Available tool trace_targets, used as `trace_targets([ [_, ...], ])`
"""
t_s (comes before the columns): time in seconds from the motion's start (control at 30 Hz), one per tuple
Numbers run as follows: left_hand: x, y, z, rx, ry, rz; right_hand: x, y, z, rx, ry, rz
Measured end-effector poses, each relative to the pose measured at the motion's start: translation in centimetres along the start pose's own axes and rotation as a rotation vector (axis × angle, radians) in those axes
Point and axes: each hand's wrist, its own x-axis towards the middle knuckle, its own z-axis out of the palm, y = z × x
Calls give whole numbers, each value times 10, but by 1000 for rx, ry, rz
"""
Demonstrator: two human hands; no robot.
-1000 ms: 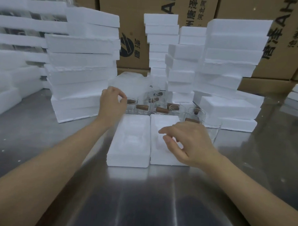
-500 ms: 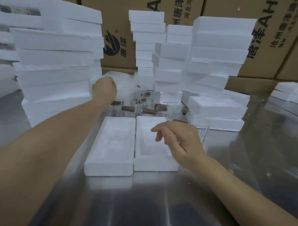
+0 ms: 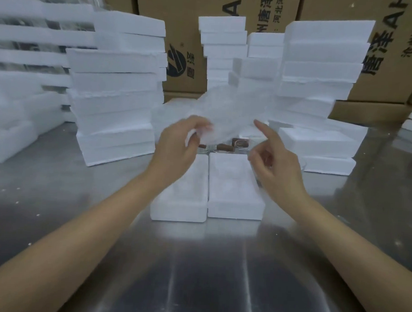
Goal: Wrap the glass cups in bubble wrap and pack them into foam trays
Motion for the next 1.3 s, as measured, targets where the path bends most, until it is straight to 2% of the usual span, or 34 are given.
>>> trace_targets([
  [0.07, -20, 1, -8, 20, -185, -74, 3, -1, 0, -73, -78, 26],
  [0.13, -29, 1, -14, 63, -287, -177, 3, -2, 1, -106, -108, 32],
  [0.23, -31, 1, -14, 387, -372, -99, 0, -5, 6, -196, -104, 5],
  [0.3, -30, 3, -11, 492, -347, -30, -3, -7, 9, -254, -127, -8],
  [0.37, -30, 2, -10, 477, -278, 13, -1, -7, 6, -313, -112, -6],
  [0.47, -30, 3, -13, 396, -182, -84, 9, 2, -9, -511, -51, 90],
  [0.57, -30, 1, -17, 384, -211, -139, 14, 15, -23, -803, -196, 265],
  [0.63, -30, -2, -18, 400, -264, -132, 14, 19, -26, -850, -314, 376],
  [0.77, -30, 0, -15, 423, -267, -152, 12, 20, -25, -739, -353, 427],
  [0.83, -29, 3, -14, 448, -260, -132, 11, 20, -25, -704, -318, 407],
  [0.93, -29, 1, -16, 413, -314, -125, 14, 18, -29, -524, -223, 423],
  [1.07, -29, 4, -16, 208, -312, -276, 27, 6, -41, -187, -87, 378],
  [1.2, -27, 4, -18, 93, -255, -409, 31, -10, -50, 308, 140, 312],
  [1.3, -27, 3, -18, 24, -229, -474, 31, -15, -53, 637, 173, 374],
])
